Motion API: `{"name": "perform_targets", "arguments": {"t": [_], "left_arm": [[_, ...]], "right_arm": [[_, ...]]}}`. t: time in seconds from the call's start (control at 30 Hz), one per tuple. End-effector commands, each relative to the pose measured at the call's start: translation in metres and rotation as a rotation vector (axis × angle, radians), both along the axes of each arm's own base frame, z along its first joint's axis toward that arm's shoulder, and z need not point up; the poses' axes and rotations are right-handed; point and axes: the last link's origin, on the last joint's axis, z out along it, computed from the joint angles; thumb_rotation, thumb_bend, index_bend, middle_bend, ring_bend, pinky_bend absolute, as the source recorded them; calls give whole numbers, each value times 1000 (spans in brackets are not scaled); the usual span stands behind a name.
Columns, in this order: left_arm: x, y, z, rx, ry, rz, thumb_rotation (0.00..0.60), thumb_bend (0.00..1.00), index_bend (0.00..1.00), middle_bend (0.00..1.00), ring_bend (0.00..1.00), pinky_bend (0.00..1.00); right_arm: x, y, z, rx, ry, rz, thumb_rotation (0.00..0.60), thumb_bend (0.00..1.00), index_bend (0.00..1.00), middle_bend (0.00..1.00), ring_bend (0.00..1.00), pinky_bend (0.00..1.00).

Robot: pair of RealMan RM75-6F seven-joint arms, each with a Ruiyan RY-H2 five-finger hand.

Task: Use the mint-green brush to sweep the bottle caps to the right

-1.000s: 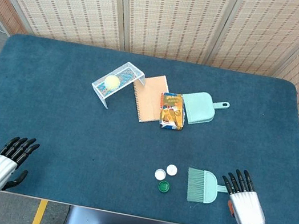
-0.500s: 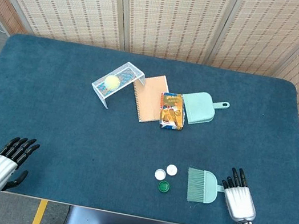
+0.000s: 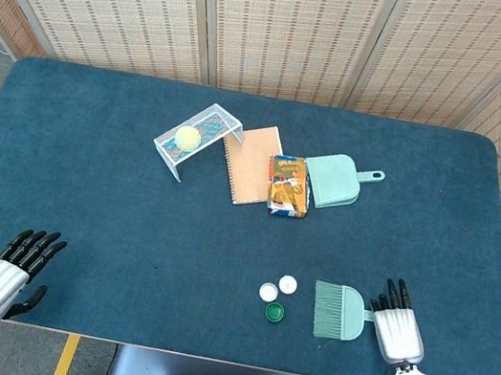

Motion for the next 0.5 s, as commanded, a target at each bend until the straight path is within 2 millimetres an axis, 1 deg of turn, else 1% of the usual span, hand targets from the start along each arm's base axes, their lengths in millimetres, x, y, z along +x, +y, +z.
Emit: {"name": "perform_targets", "arguments": {"t": [0.03, 0.27, 0.5], "left_arm": [[0, 0, 0, 0, 0, -1, 600, 453, 0, 0, 0, 74], [0, 0, -1, -3, 2, 0, 600, 455, 0, 0, 0, 74], [0, 0, 0, -2, -2, -2, 600, 454, 0, 0, 0, 74]], "right_arm": [[0, 0, -2, 4, 1, -4, 600, 275, 418, 342, 76, 0], [-1, 0, -4, 4, 2, -11, 600, 284, 492, 392, 129, 0], [-2, 1, -5, -9, 0, -10, 600, 292, 590, 457, 183, 0]]}}
